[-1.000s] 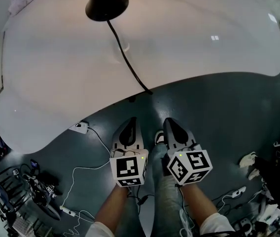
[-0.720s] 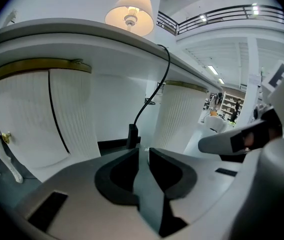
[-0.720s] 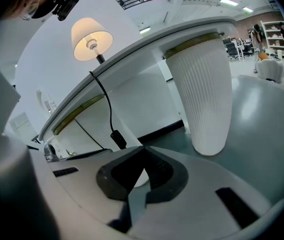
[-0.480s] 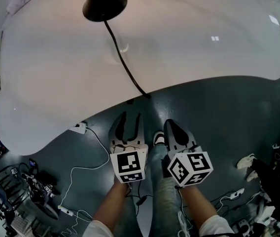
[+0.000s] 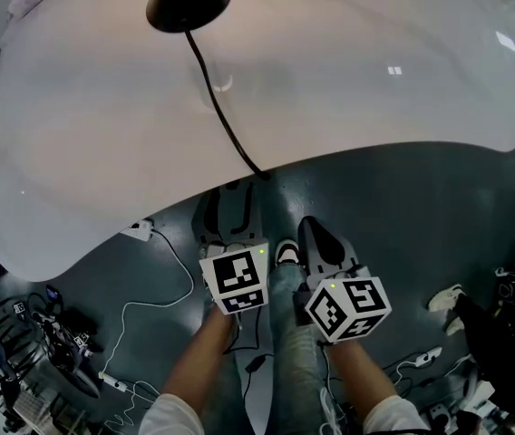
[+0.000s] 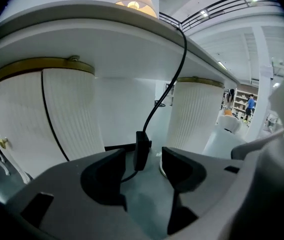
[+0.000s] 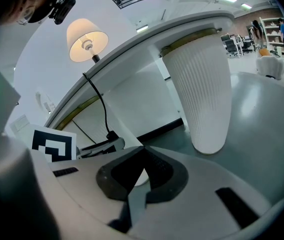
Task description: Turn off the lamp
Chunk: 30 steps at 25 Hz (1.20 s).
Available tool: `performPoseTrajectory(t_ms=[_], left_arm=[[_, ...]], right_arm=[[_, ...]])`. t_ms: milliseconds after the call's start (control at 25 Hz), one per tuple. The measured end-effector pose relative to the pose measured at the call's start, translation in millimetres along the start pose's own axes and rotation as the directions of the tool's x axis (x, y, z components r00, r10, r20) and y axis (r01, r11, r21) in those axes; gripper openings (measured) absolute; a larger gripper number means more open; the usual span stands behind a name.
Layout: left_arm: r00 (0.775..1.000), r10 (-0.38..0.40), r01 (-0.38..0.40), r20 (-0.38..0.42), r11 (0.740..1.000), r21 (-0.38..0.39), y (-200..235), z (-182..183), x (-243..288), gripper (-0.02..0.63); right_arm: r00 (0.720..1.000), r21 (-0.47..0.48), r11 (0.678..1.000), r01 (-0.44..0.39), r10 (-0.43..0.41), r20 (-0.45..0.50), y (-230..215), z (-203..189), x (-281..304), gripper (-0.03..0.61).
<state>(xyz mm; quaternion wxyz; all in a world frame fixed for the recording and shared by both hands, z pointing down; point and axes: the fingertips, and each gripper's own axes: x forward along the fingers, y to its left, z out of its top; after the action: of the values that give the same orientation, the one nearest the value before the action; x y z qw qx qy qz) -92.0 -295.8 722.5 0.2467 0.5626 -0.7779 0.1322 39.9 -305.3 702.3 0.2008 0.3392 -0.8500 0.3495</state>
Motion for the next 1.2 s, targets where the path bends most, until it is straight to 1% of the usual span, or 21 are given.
performPoseTrajectory(t_ms=[200, 400, 640, 680, 760, 1000, 1120, 1200], left_arm=[[1.0, -0.012, 0.012, -0.013, 1.0, -0.023, -2.8, -0.8, 6.7, 0.216], [1.0, -0.022, 0.022, 0.002, 0.998, -0.06, 0.4, -1.9, 10.8, 0.216], [1.0, -0.021, 0.02, -0.003, 0.998, -0.068, 2.6, -2.2, 13.8, 0.213], [1.0, -0.018, 0.018, -0.005, 0.998, -0.066, 2.8, -2.6, 14.2, 0.209], [1.0, -0.012, 0.012, -0.005, 0.998, -0.064, 3.4, -2.9, 14.9, 0.155], [1.0, -0.01, 0.009, -0.01, 0.998, -0.065, 0.7, -3.5, 14.3, 0.146], [1.0, -0.001, 0.001, -0.009, 0.998, -0.068, 4.0, -3.8, 14.2, 0.12], [1.0, -0.003, 0.002, -0.007, 0.997, -0.074, 5.5, -3.8, 14.7, 0.12]], right_arm=[[1.0, 0.005, 1.0, -0.001, 0.001, -0.012, -3.6, -3.9, -0.8, -0.002], [1.0, 0.013, 1.0, -0.003, 0.003, -0.021, -5.9, -9.6, 2.7, -0.002], [1.0, 0.023, 1.0, 0.007, -0.007, -0.028, -11.0, -11.9, 1.8, -0.002], [1.0, 0.026, 1.0, 0.009, -0.008, -0.028, -12.0, -12.3, 1.5, -0.002], [1.0, 0.029, 1.0, 0.011, -0.01, -0.028, -13.9, -13.0, 1.8, -0.002], [1.0, 0.035, 0.999, 0.016, -0.015, -0.027, -19.3, -12.1, -0.3, -0.002], [0.999, 0.036, 0.999, 0.019, -0.018, -0.027, -20.4, -12.3, 0.8, -0.002], [0.999, 0.039, 0.999, 0.022, -0.021, -0.028, -21.1, -12.7, 2.3, -0.002]])
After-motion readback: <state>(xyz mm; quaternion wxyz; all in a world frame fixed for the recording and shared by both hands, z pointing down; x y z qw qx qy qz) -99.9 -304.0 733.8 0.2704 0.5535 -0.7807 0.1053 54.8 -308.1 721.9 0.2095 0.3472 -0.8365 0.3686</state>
